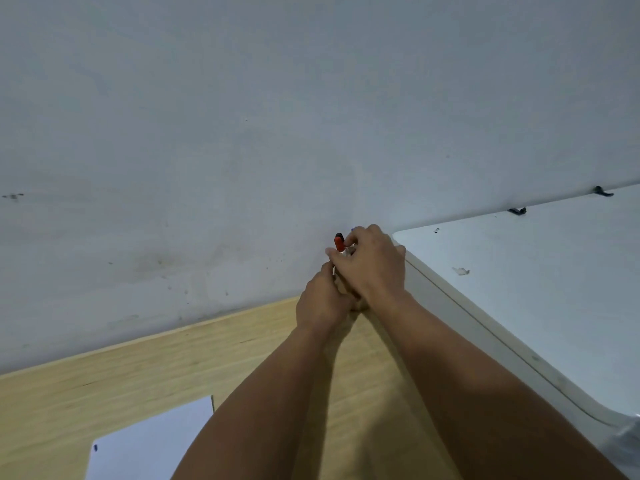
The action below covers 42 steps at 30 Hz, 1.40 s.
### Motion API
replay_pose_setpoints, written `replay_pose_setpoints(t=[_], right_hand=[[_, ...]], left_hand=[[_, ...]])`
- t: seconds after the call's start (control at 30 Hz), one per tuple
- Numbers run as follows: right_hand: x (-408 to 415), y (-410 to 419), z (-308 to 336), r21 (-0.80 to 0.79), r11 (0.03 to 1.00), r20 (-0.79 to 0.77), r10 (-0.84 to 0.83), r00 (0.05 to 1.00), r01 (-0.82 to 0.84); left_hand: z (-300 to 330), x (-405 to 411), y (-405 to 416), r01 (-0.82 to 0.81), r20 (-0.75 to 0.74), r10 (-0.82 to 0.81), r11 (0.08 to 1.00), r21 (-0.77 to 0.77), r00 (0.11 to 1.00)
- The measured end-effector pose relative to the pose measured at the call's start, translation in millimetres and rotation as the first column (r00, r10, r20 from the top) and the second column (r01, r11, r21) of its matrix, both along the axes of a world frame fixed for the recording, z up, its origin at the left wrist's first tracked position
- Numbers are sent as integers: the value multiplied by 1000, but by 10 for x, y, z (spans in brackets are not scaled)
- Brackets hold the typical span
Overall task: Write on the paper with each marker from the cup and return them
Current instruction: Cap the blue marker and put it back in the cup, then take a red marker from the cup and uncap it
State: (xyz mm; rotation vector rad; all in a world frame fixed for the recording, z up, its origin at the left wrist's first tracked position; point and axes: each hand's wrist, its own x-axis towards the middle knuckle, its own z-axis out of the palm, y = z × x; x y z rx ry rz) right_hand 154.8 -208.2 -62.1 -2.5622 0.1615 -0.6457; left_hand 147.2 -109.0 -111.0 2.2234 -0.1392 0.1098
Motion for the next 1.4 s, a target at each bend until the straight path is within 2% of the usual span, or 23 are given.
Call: replay_pose_setpoints(t=[0.13,0.3,0.43,0.53,0.63,0.73,0.83,0.9,1.03,1.17,1.23,1.4], right_hand=[[47,6,-11,68,997,-34,-37,999,39],[-78,5,224,208,978,162,-33,986,-1],[-281,-8,598,315,940,344,20,939,-135],[-481,85,838,355,896,399,111,910,-265],[-733,295,966,353,861,314,259,913,-365],[-997,562,929,370,843,90,385,918,-390],[-1389,909,851,467,773,-138,542,829,-429],[-1622,1130,813,559,688,-195,651,734,-462],[-1931,1570,741,640,535,-174,800,575,-552],[-2100,2003,683,721,430,-131,854,503,-543],[-2108,2159,634,691,431,-99,852,514,-580],[-2036,2465,472,435,560,-3,784,621,-705]], left_hand=[[-12,-3,2,-10,4,10,1000,5,1000],[60,-75,90,-9,30,9,1000,21,1000],[222,-296,362,-68,76,62,995,78,995],[421,-520,685,-129,116,119,988,82,986],[691,-813,1051,-171,160,160,984,55,974],[921,-1088,1439,-194,172,188,981,17,967],[1082,-1481,1890,-220,170,225,974,-51,959],[1153,-1757,2159,-228,169,236,971,-65,957],[1212,-2191,2602,-149,85,154,987,-64,984],[1175,-2405,2938,-133,101,133,991,-8,986],[1147,-2428,3070,-173,105,171,985,12,980],[990,-2303,3220,-296,58,296,955,-7,953]])
